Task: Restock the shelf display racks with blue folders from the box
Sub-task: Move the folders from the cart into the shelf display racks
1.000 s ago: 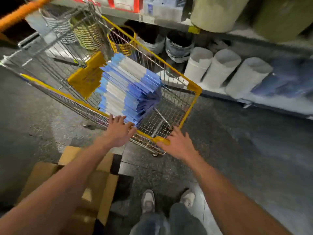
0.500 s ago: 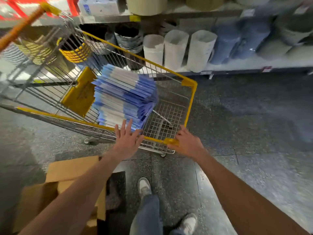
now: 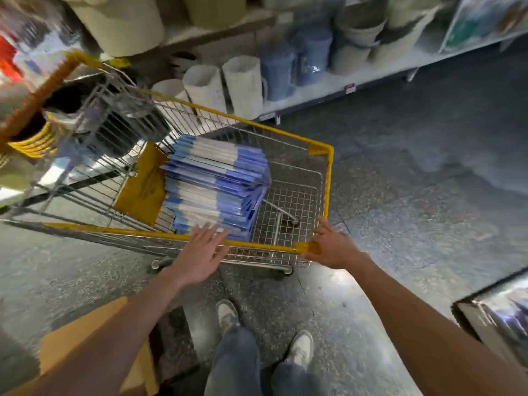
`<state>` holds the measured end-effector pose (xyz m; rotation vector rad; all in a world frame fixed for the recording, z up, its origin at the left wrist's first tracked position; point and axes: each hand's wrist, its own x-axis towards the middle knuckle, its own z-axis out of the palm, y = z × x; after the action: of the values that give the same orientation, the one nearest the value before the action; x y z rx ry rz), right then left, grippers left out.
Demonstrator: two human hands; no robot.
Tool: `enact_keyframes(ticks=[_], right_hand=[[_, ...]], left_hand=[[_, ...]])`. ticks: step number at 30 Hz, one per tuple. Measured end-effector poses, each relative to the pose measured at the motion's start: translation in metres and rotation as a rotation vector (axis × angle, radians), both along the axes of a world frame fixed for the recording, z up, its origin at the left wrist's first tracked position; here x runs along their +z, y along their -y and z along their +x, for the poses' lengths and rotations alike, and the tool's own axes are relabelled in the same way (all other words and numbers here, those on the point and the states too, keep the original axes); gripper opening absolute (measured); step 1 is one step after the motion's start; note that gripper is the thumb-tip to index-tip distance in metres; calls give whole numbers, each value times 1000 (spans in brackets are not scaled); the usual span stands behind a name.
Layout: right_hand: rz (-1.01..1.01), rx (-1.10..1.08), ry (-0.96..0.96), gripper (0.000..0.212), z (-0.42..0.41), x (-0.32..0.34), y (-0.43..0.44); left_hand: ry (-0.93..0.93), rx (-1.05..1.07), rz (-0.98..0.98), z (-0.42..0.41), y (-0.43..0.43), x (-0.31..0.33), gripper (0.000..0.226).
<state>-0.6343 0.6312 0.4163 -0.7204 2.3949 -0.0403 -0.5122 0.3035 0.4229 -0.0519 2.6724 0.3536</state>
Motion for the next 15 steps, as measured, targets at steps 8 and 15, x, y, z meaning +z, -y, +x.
enact_keyframes(ticks=[8,15], right_hand=[[-53,-336,-14,96,56,-7,-125],[-93,-602,-53,64,96,-8,-204]], left_hand=[[-65,-234,-104,-29,-84,2,106],[-93,-404,-15,-61,-174,8,96]])
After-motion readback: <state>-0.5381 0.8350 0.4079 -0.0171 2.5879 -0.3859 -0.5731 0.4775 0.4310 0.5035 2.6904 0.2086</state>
